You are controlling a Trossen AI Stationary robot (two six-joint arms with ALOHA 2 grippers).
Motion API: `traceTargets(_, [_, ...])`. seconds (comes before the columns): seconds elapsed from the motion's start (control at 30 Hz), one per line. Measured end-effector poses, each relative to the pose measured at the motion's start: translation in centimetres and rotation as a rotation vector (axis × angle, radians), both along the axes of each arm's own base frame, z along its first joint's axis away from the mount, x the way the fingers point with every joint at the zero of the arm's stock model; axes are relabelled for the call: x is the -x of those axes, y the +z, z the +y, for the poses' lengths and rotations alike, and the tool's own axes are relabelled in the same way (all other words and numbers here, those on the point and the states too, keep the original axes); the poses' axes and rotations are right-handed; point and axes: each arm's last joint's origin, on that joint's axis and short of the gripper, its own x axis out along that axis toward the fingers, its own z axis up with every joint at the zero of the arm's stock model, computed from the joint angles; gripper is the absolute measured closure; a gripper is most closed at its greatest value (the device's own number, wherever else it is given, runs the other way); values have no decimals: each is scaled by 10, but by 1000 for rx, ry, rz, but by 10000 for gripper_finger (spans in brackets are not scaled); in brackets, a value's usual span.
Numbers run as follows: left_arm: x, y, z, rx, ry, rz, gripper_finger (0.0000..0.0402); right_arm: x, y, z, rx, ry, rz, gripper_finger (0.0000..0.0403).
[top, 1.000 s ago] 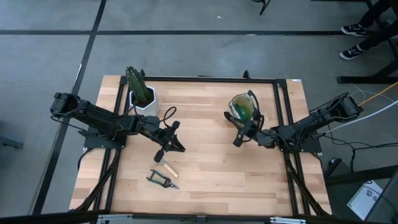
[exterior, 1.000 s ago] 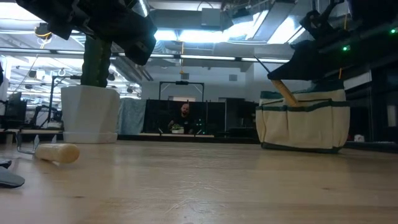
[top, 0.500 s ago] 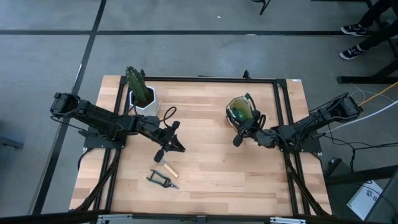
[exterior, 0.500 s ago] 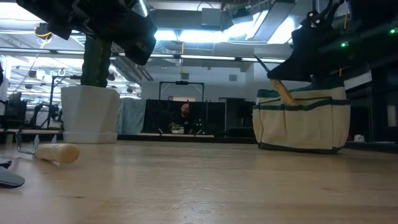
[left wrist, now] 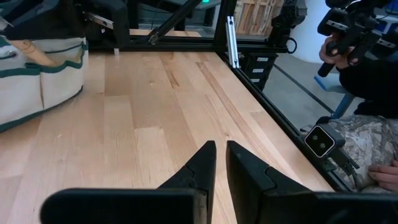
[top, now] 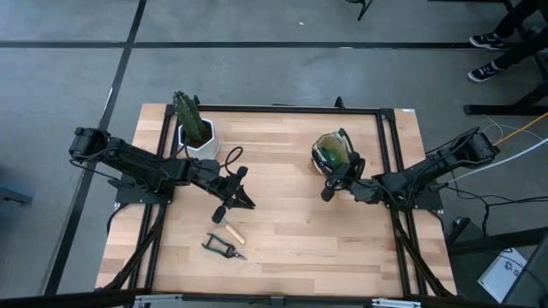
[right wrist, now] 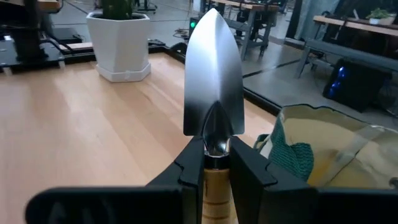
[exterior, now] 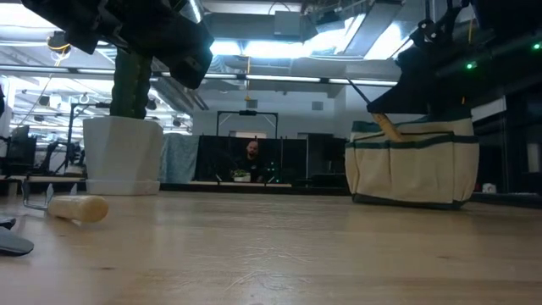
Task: Pick & Place Garden tools in Gardening bag
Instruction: Put the trowel into the gardening bag
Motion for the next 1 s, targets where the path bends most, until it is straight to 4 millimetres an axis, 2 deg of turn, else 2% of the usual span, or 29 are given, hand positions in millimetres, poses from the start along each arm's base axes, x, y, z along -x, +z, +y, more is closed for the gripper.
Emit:
traceTargets(0.23, [0,0,0,0,0,0,370,7,-1,15,18,2,-6,352])
traceTargets(0.4, [0,0,0,0,0,0,370,11,-5,18,39,-19,21,350])
traceTargets(0.73, [0,0,0,0,0,0,370,11,-6,17,-29,-46,-23,217])
traceTargets(0.83, [0,0,0,0,0,0,370,11,-5,17,-37,-46,-42,196])
traceTargets(1.0, [0,0,0,0,0,0,370,10,-4,17,-36,-46,-48,190])
